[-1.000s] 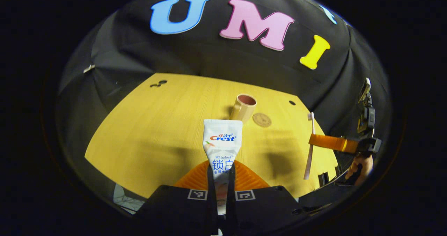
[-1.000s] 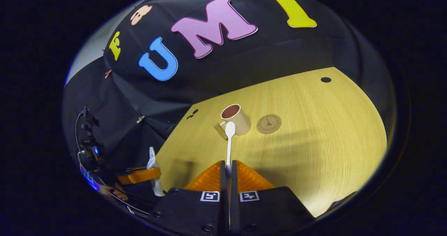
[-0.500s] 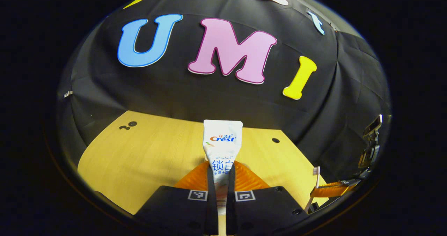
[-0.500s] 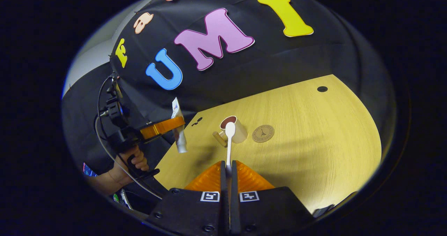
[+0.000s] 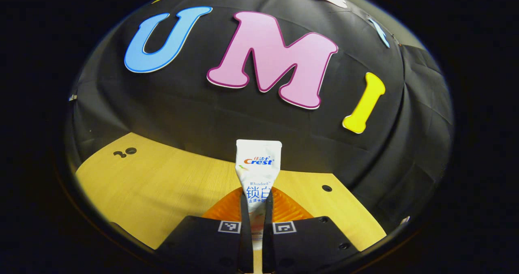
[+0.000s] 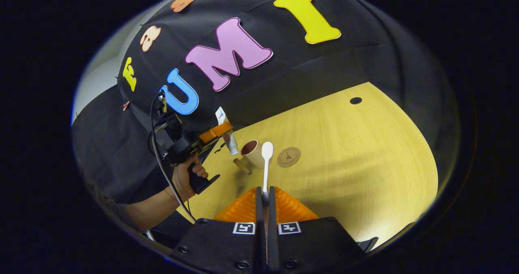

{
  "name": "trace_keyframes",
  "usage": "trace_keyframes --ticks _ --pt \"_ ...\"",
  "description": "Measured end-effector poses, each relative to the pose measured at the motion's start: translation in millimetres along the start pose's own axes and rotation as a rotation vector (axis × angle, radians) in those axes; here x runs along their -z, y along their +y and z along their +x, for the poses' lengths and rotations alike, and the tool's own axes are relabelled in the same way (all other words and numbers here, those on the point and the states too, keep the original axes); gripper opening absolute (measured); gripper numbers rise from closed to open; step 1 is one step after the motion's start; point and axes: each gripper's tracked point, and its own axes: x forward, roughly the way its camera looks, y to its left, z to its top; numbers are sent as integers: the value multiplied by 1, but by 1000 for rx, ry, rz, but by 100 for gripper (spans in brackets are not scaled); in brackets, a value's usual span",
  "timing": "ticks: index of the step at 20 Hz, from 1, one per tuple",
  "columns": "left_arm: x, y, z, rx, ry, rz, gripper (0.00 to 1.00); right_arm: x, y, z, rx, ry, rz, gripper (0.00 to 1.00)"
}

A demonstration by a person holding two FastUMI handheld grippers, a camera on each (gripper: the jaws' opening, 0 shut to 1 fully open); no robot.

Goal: Put the toothbrush and toothpaste on the desktop into the cup, then pick up the cup and place it on the coaster on the desktop.

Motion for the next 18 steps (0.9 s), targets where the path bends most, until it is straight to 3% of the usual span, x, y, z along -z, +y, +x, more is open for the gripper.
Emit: trace_keyframes --ticks 6,8,9,15,16,17,18 --pt "16 23 49 -74 -14 63 14 0 -21 1 39 3 25 6" --pt "30 23 57 -70 5 56 19 0 -29 2 54 4 36 6" --pt "37 23 60 -63 18 59 14 1 -32 3 59 4 39 6" --pt "70 26 58 -65 81 139 25 -4 -38 10 73 -2 48 6" --pt "72 25 56 -62 86 140 22 -3 -37 11 72 0 46 6" --pt "73 25 53 -59 83 141 37 -4 -35 12 70 2 40 6" --pt "75 23 50 -51 90 139 25 -6 -33 14 65 4 35 6"
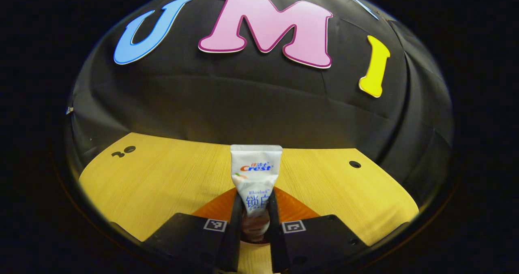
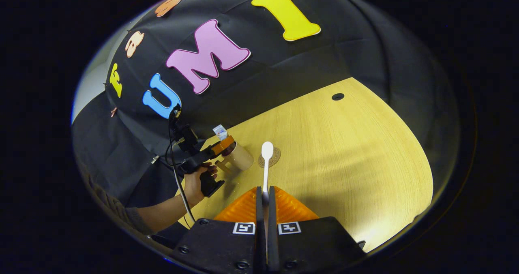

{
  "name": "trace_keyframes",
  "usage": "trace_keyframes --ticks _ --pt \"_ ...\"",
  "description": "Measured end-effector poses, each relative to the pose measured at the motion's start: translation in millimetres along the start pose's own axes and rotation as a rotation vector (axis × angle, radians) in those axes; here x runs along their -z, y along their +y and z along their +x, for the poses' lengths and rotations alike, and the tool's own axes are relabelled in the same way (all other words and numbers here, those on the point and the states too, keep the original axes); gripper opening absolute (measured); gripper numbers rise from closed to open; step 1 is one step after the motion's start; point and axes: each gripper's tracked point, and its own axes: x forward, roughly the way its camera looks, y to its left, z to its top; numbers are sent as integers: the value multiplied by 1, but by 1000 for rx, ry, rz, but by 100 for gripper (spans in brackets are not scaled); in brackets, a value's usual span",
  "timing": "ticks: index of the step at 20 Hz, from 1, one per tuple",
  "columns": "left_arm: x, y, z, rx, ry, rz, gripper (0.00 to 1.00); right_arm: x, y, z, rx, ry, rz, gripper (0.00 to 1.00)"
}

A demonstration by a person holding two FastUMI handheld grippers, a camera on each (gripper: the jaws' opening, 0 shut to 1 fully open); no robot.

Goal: Put the toothbrush and toothpaste on the desktop into the cup, then pick up the cup and place it on the coaster on the desktop.

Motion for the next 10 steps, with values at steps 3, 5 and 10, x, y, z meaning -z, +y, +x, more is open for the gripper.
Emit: trace_keyframes --ticks 3,5,10 --pt "2 0 -10 -1 15 17 54 -8 10 3 -16 -17 0 6" --pt "5 0 -19 2 32 14 62 -13 20 6 -31 -28 0 6" --pt "-3 7 -56 -29 31 78 82 -24 47 19 -84 -54 -25 6"
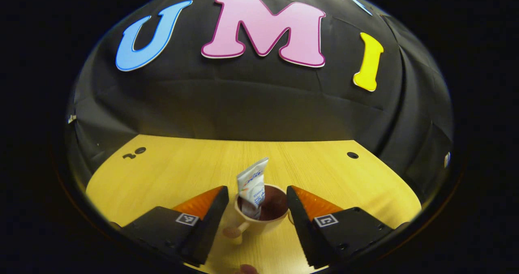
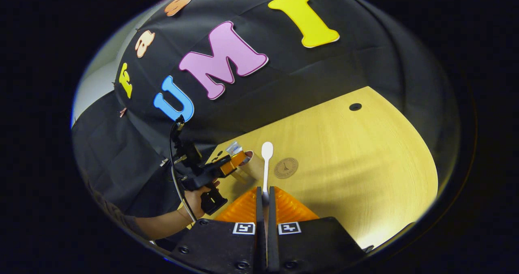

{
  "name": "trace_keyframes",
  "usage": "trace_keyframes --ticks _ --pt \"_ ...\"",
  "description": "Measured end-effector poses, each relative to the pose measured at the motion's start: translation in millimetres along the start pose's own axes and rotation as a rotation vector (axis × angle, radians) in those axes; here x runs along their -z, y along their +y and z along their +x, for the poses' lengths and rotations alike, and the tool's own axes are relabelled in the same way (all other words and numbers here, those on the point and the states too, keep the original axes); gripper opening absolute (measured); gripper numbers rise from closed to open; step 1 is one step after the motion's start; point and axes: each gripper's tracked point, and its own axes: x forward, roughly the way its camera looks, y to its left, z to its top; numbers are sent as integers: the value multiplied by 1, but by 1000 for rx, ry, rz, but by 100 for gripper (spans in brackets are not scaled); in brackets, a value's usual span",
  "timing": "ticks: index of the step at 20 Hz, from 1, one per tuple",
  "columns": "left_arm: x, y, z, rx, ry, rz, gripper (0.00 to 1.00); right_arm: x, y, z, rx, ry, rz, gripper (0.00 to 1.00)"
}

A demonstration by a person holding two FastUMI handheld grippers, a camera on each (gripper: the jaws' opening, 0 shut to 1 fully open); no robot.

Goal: Put the toothbrush and toothpaste on the desktop into the cup, then pick up the cup and place it on the coaster on the desktop.

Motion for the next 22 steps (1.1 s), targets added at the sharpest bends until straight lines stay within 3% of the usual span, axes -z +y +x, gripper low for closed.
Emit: trace_keyframes --ticks 1,3,10,22 --pt "-2 1 -10 3 -3 17 94 -3 7 4 -15 -7 -1 6" --pt "-7 0 -30 17 -3 19 96 -11 19 15 -45 -22 -6 6" --pt "15 2 -118 45 67 -1 96 -54 60 77 -148 -85 -28 6" --pt "102 6 -224 -20 237 -99 96 -93 70 195 -186 -213 18 5"
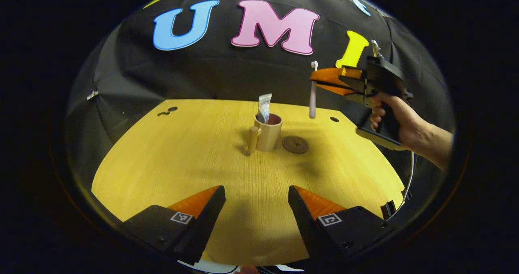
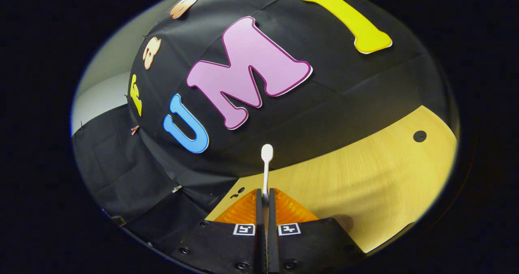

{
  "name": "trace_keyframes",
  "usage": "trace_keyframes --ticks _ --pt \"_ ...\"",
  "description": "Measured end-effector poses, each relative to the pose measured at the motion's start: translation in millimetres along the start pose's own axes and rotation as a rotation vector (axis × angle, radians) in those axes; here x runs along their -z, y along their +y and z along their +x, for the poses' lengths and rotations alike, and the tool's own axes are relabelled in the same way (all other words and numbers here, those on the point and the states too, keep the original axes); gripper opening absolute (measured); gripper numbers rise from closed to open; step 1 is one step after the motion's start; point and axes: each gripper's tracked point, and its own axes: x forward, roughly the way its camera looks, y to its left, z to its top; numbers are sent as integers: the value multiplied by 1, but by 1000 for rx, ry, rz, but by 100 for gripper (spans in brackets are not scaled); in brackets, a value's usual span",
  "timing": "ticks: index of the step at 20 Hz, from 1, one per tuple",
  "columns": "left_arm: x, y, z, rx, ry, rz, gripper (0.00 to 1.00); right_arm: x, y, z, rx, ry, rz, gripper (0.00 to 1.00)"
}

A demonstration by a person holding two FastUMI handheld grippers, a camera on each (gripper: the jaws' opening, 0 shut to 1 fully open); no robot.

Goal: Put the toothbrush and toothpaste on the desktop into the cup, then pick up the cup and place it on the coaster on the desktop.

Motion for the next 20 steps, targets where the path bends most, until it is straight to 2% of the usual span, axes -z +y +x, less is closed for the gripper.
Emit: trace_keyframes --ticks 4,10,15,20 --pt "26 2 -14 -23 51 -34 96 7 -8 39 6 -34 10 6" --pt "34 21 -25 -74 76 -74 96 37 -38 82 42 -39 29 5" --pt "52 30 -26 -101 99 -91 96 75 -47 98 40 1 -20 6" --pt "55 29 -26 -88 114 -73 96 100 -47 96 48 50 -96 7"
